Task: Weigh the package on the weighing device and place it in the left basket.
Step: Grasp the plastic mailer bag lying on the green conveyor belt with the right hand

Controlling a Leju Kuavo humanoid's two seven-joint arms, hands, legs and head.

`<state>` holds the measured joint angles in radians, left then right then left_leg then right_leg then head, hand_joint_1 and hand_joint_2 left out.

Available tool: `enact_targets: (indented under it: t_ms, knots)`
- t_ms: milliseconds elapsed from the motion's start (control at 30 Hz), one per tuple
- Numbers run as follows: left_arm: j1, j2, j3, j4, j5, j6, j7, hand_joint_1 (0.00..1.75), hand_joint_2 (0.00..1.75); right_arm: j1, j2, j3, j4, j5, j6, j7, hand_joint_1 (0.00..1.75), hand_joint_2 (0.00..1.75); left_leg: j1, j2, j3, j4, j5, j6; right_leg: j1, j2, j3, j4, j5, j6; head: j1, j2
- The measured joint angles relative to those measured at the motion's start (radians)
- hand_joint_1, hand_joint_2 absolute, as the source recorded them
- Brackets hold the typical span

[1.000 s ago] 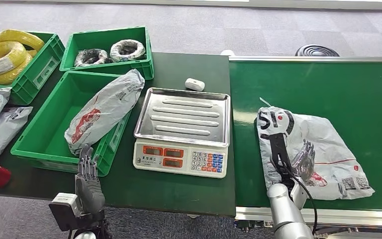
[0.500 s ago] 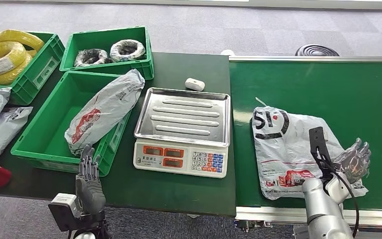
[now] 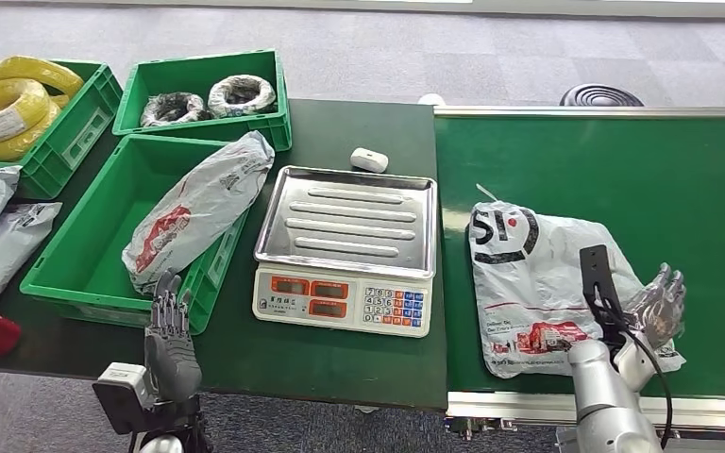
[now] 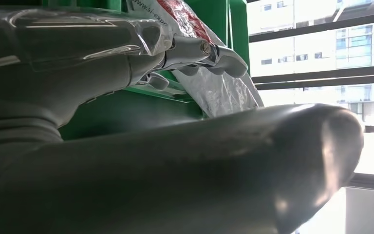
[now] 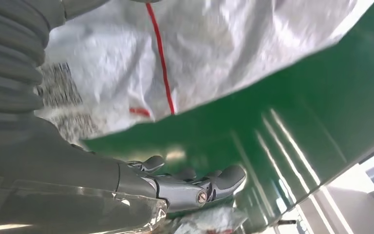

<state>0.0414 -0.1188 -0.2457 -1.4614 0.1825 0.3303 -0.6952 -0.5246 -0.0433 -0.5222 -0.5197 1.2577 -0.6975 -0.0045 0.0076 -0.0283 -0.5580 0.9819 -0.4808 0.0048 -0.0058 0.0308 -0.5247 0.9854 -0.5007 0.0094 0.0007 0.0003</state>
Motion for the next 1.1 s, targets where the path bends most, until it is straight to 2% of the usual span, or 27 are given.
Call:
enact_targets:
  t_ms: [267,467,633,1100]
  knots:
    - [-0.021,-0.012,0.010,0.000,-0.031,-0.007,0.025,0.00,0.00,0.063,0.116,0.012,-0.059,-0.115,0.003,-0.065,0.00,1.75,0.001,0.000,0.000,0.000,0.000,0.000,0.000,-0.001,0.000,0.000,0.000,0.000,0.000,0.000]
    - [-0.027,-0.014,0.019,0.000,-0.038,-0.008,0.030,0.00,0.00,0.117,0.173,0.056,-0.099,-0.187,0.003,-0.090,0.00,1.75,0.001,0.000,0.000,0.000,0.000,0.000,0.000,-0.001,0.000,0.000,0.000,0.000,0.000,0.000]
    - [-0.028,-0.014,0.019,0.000,-0.039,-0.008,0.031,0.00,0.00,0.145,0.189,0.085,-0.109,-0.199,0.003,-0.079,0.00,1.75,0.001,0.000,0.000,0.000,0.000,0.000,0.000,-0.001,0.000,0.000,0.000,0.000,0.000,0.000]
    - [-0.032,-0.026,0.024,0.000,-0.054,-0.008,0.034,0.00,0.00,0.169,0.192,0.118,-0.143,-0.172,0.001,-0.057,0.00,1.75,0.001,0.000,0.000,0.000,0.000,0.000,0.000,-0.001,0.000,0.000,0.000,0.000,0.000,0.000]
